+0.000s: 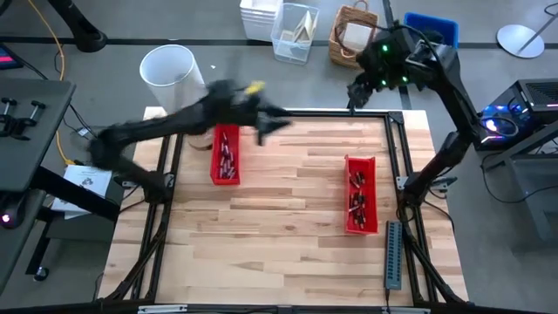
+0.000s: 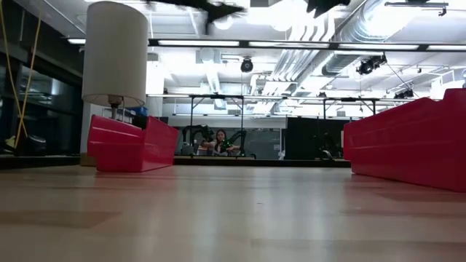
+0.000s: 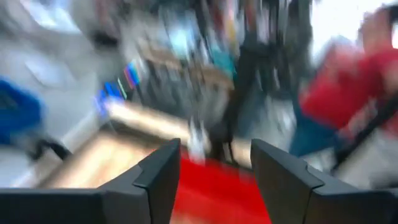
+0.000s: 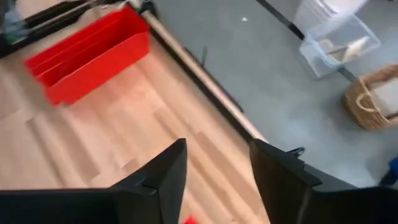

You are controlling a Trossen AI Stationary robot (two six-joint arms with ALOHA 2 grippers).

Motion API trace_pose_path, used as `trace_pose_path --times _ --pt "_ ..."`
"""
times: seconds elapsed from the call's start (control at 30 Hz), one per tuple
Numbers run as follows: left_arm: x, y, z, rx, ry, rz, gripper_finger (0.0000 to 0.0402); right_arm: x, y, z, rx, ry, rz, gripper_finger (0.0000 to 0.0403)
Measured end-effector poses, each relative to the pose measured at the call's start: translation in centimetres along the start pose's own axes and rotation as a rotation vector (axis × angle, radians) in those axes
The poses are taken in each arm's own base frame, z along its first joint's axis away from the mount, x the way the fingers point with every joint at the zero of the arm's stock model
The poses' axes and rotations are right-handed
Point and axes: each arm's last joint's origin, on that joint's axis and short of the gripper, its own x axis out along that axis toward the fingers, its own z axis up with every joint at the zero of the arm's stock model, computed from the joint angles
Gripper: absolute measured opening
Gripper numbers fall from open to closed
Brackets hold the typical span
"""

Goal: Sort batteries
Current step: Return to Home Position

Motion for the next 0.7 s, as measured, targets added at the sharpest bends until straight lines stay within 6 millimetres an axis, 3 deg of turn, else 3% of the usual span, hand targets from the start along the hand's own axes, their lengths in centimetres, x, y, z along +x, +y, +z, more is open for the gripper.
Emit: trace_pose_path --times 0.07,0.17,0.27,0.33,0.47,0.6,0.7 --pt "-4.0 -1.2 -1.5 -0.015 -0.154 0.073 0.0177 -0.7 0.8 -1.0 -0.029 -0.001 0.026 0.0163" --pt "-8.6 -2.6 -5.6 -0.074 -0.297 0.134 0.016 -1.5 2.0 -3.7 -0.01 -0.011 0.055 0.0111" --pt "-12.6 -3.5 -9.0 -0.123 -0.395 0.137 0.0127 -0.7 3.4 -8.0 0.087 0.029 0.105 0.0028" --pt "-14.7 -3.5 -11.3 -0.148 -0.422 0.155 0.0091 0.1 4.2 -11.4 0.184 0.061 0.157 0.0013" --pt "-17.2 -3.2 -15.2 -0.143 -0.463 0.15 0.0012 1.1 6.0 -15.9 0.385 -0.02 0.313 0.0003" --pt "-18.3 -2.9 -18.0 -0.193 -0.514 0.101 0.0011 2.0 8.1 -17.2 0.436 -0.153 0.432 0.0001" --pt "-18.5 -2.6 -20.3 -0.233 -0.515 0.063 0.0002 2.8 9.3 -17.9 0.46 -0.138 0.45 0.0001"
